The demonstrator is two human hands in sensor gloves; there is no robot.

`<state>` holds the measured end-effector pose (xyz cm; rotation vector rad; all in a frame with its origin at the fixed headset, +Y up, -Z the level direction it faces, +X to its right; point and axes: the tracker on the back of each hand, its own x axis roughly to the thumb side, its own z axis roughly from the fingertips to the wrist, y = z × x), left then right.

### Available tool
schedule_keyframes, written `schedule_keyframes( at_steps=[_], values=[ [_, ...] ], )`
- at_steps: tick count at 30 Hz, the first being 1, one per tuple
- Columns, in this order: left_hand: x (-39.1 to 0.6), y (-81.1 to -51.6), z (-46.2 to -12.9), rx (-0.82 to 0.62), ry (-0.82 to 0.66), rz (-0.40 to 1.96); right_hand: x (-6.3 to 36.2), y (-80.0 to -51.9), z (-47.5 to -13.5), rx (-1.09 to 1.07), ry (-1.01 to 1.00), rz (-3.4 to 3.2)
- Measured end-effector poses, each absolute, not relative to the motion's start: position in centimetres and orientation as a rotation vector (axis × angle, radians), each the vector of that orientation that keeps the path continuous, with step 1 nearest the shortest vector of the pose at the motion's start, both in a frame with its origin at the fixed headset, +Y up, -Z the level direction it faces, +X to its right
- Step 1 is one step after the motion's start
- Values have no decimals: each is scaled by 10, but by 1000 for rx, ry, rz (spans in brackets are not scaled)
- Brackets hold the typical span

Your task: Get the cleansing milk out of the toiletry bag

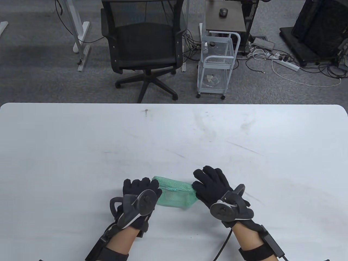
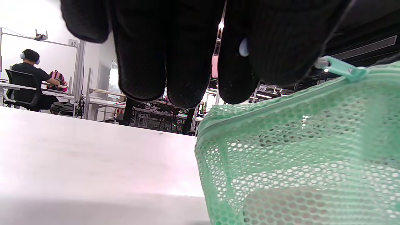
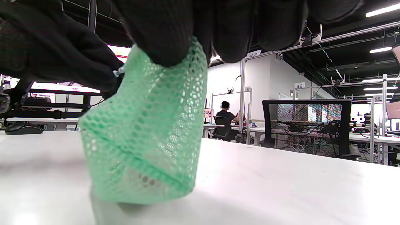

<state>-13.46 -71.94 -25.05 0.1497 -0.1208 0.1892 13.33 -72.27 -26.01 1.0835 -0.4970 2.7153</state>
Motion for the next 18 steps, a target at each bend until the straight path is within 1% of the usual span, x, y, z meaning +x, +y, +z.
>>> schedule_keyframes(
  at_steps=[11, 16, 18],
  values=[
    [-145, -724, -258, 108, -74, 199, 141, -725, -267, 1018, -436, 2741],
    [-144, -727, -259, 89, -92, 205, 140, -728, -269, 975, -341, 2745],
    [-142, -727, -258, 89, -106, 215, 139, -728, -270, 937, -264, 2714]
  ],
)
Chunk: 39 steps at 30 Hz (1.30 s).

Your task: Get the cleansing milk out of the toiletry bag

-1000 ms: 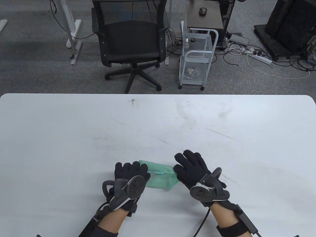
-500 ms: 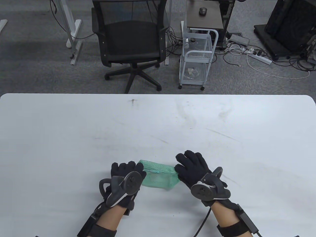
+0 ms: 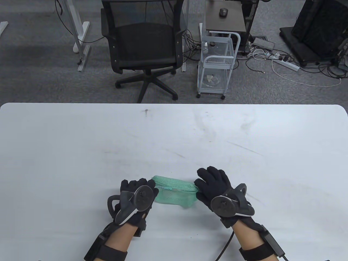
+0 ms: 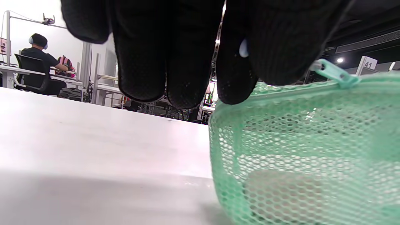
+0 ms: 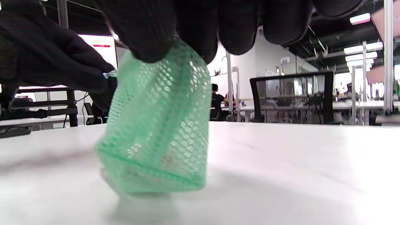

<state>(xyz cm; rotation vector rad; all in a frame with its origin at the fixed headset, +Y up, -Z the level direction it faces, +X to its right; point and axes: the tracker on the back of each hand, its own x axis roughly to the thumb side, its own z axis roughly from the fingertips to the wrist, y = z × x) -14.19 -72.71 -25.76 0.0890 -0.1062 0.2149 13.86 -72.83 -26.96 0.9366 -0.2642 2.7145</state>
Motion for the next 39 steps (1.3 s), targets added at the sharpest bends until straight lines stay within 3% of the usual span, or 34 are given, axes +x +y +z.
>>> schedule_keyframes(
  at_steps=[11, 39],
  values=[
    [-124, -727, -250, 22, -249, 265, 129, -742, -274, 749, -25, 2669],
    [-135, -729, -257, -37, -192, 255, 140, -736, -279, 661, -118, 2812]
  ],
)
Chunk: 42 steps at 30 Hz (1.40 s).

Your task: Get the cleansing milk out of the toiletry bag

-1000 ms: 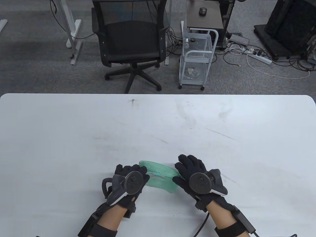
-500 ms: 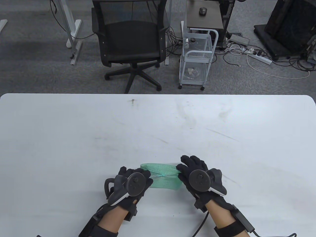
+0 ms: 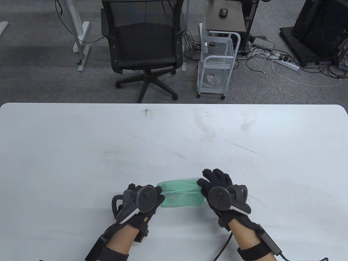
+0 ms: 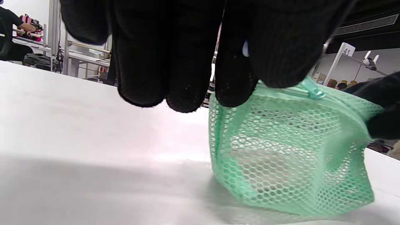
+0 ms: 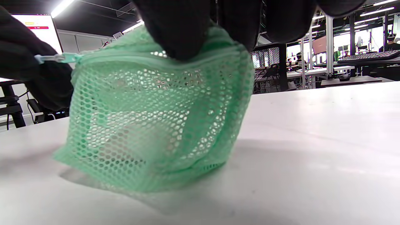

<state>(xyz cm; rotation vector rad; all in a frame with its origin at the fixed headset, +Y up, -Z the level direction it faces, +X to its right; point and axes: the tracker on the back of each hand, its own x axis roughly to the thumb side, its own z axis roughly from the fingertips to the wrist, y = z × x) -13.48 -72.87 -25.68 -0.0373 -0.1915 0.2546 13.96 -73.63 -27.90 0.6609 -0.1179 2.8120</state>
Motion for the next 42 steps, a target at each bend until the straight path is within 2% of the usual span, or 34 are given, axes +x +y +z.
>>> schedule_keyframes(
  at_steps=[30, 42],
  values=[
    [-175, -746, -281, -116, -28, 278, 144, -735, -282, 672, -107, 2859],
    [-175, -752, -284, -158, 10, 245, 143, -736, -281, 695, -107, 2868]
  ],
)
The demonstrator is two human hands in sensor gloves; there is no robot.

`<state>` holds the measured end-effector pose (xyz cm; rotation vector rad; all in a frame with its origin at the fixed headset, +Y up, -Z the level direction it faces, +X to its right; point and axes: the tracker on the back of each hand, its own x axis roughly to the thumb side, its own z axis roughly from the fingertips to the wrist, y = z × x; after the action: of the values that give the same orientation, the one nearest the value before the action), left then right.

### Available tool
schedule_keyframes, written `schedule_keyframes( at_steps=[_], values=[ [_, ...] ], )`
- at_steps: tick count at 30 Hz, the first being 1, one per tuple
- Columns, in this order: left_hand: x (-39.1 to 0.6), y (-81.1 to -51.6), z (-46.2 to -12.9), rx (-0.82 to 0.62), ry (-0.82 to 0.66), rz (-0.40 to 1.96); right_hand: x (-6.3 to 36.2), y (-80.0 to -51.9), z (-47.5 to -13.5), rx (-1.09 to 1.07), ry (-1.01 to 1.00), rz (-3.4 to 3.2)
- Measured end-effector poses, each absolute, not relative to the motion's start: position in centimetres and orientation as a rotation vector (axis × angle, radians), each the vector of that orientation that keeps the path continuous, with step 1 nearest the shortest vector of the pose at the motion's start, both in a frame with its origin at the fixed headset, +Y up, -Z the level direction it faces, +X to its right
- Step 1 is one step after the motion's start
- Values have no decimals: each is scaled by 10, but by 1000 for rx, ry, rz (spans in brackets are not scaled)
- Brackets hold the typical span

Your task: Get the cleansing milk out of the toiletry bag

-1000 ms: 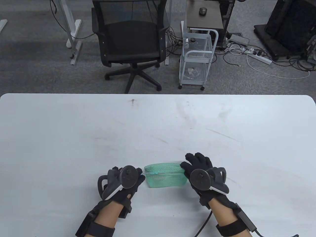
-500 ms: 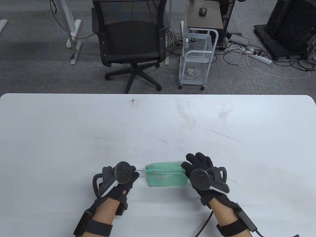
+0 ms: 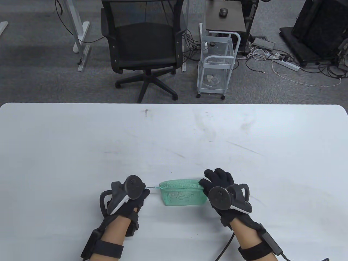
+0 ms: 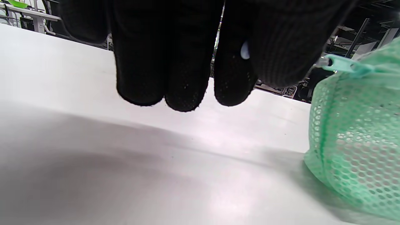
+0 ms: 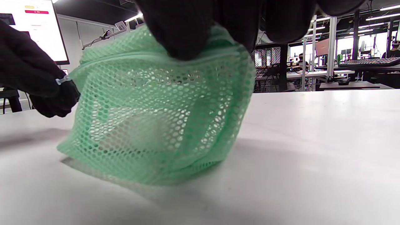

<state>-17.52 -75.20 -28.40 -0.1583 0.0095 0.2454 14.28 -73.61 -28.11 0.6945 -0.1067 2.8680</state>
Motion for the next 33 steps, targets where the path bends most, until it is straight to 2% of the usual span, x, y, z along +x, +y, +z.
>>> schedule_keyframes(
  at_steps=[10, 23, 33],
  values=[
    [-176, -742, -277, -96, -20, 296, 141, -734, -275, 752, -137, 2825],
    [-145, -729, -258, 45, -220, 314, 126, -727, -259, 951, -265, 2712],
    [-136, -739, -262, -8, -229, 257, 123, -728, -257, 991, -234, 2673]
  ],
)
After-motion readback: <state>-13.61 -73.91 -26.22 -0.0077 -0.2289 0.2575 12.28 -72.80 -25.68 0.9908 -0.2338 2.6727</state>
